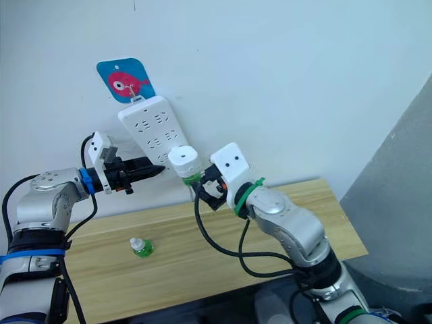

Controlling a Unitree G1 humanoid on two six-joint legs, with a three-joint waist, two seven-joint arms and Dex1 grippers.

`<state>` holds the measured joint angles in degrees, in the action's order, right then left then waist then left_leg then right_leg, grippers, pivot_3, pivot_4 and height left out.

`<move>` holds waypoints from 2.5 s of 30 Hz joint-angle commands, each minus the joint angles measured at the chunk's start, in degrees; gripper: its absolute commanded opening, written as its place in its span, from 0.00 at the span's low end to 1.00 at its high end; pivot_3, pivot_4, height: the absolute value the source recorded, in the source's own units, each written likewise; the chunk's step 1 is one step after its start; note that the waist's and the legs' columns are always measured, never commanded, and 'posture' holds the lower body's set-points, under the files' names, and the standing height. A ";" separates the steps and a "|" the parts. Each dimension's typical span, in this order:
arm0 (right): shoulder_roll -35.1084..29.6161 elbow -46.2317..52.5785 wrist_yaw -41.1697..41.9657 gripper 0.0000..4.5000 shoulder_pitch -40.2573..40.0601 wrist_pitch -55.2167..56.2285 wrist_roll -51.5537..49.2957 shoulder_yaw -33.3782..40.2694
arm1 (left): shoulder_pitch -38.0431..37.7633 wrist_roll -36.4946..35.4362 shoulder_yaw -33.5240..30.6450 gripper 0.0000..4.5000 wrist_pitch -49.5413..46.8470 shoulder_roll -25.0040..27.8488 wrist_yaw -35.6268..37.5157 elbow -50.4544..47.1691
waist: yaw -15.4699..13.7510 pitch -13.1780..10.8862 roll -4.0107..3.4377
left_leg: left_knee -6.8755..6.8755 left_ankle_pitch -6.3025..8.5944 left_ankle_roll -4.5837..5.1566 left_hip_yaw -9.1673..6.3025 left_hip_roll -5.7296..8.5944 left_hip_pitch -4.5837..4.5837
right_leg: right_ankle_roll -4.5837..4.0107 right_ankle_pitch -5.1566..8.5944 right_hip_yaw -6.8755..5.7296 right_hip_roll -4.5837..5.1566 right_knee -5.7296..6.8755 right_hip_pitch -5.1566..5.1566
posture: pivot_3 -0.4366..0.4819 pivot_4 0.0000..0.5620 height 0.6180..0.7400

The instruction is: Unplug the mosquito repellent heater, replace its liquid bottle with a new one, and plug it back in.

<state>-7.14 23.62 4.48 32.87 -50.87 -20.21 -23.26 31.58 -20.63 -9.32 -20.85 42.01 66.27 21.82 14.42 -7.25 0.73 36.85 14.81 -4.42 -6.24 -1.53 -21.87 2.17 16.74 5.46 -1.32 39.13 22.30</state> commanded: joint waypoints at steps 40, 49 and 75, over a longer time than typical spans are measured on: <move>18.23 -19.13 1.19 0.65 6.90 11.94 12.45 1.55 | -0.58 -2.17 -0.17 0.29 -1.41 -0.25 -2.92 -4.90 | 0.02 -0.02 -0.03 | -0.02 0.00 0.00 -0.05 0.02 0.04 | -0.10 -0.06 -0.04 0.04 0.13 0.01 | 0.20 0.20 0.97; 16.21 -11.74 3.03 0.65 5.28 5.89 10.94 1.45 | -0.93 -0.08 -1.05 0.29 2.43 -1.67 -7.31 -3.28 | -0.20 -0.02 -0.03 | -0.04 0.00 0.00 -0.11 0.07 -0.02 | -0.11 -0.06 -0.10 0.11 0.09 0.01 | 0.19 0.19 0.97; 3.70 10.75 10.06 0.65 -0.24 -7.70 1.26 16.29 | -8.43 -0.98 -5.80 0.63 9.22 1.02 -9.26 -3.54 | 1.44 0.02 0.00 | -0.08 -0.01 -0.02 -0.02 -0.04 0.06 | 0.08 -0.01 0.00 0.03 0.27 0.10 | 0.24 0.10 0.97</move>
<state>-3.41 32.04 13.78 32.10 -60.49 -17.43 -8.69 23.69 -21.22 -13.10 -13.09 41.53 57.09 20.72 15.87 -7.23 0.73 36.76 14.80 -4.44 -6.27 -1.56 -21.84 2.21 16.72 5.46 -1.29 39.43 22.46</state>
